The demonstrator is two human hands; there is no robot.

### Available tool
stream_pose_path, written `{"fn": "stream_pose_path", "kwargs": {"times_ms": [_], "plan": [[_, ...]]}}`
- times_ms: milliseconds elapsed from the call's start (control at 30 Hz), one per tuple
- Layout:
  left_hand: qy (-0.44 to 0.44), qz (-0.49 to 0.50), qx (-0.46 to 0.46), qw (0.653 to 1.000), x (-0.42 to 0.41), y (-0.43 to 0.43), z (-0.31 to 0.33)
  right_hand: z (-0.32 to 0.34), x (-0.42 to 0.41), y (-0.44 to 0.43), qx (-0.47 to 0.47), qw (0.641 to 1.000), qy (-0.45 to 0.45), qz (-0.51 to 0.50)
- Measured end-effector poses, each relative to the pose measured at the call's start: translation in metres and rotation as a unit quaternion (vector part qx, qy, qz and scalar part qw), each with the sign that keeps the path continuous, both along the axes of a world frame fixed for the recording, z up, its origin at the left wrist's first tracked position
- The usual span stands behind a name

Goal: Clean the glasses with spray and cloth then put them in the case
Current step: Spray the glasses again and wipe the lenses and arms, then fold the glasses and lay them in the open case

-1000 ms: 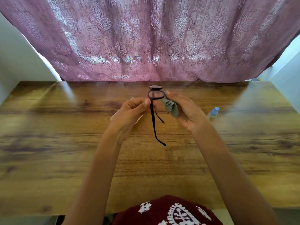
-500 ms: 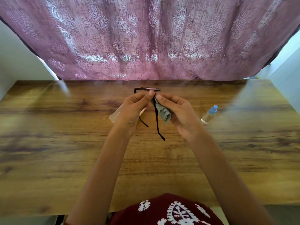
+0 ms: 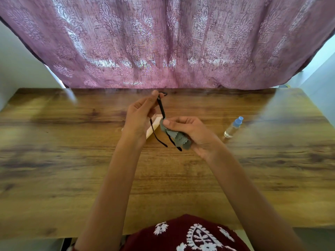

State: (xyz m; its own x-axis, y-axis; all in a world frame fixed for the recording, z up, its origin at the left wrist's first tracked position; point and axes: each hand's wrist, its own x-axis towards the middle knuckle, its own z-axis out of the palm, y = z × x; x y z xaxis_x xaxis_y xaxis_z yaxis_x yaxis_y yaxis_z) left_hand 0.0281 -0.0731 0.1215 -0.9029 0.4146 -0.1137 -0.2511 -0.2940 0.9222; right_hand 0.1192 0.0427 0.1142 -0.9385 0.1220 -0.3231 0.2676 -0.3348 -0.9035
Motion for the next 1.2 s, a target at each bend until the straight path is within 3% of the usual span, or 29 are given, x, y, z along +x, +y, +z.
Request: {"fn": "stream_pose_path", "kwargs": {"times_ms": [167, 433, 833, 1200], "plan": [[0.010, 0.012, -0.014, 1.000, -0.010, -0.009, 0.005, -0.007, 0.007, -0.005, 0.055, 0.998, 0.008, 0.039], [0.005, 0.040, -0.027, 0.999, -0.017, -0.017, 0.005, -0.008, 0.014, -0.007, 0.221, 0.967, 0.104, 0.072], [0.061, 0.016, -0.053, 0.997, -0.020, -0.027, 0.020, -0.046, 0.021, 0.020, 0.276, 0.960, 0.021, 0.037], [0.198, -0.053, -0.197, 0.959, -0.016, -0.031, 0.012, -0.098, -0.007, 0.092, 0.496, 0.848, -0.121, -0.142]]}}
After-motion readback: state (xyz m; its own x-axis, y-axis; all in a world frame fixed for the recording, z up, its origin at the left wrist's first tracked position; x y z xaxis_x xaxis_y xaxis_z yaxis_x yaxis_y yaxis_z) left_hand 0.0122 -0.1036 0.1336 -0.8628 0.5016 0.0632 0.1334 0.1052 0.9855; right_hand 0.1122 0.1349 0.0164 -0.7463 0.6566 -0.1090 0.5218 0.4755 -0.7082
